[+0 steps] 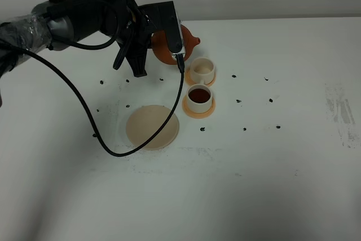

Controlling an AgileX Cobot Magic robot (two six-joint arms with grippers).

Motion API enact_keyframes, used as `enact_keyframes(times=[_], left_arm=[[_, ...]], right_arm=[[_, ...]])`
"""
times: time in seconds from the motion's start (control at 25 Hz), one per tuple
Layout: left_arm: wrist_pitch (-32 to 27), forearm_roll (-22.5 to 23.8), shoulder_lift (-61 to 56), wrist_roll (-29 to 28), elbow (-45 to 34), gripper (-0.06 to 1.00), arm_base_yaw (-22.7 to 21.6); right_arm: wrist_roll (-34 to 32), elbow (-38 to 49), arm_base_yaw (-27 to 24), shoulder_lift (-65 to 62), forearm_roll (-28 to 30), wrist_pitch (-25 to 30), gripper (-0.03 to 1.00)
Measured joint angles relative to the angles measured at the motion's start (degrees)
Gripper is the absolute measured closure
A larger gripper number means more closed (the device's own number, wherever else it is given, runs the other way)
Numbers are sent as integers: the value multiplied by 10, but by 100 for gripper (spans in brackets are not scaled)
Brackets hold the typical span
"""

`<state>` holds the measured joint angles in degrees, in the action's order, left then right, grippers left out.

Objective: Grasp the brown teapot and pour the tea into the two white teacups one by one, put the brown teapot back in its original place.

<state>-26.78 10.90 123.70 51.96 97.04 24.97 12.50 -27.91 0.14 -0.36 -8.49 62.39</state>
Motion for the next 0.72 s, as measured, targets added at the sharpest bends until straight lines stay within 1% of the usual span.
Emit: enact_keyframes(times=[0.16,0.32,0.72], left_arm=[[24,30,12,-1,1,86,-1],[51,71,21,-1,2,86,-1],[85,150,42,-1,3,86,3]], right_arm=[[0,0,0,0,0,0,56],[0,0,0,0,0,0,56],[0,0,0,0,0,0,56]])
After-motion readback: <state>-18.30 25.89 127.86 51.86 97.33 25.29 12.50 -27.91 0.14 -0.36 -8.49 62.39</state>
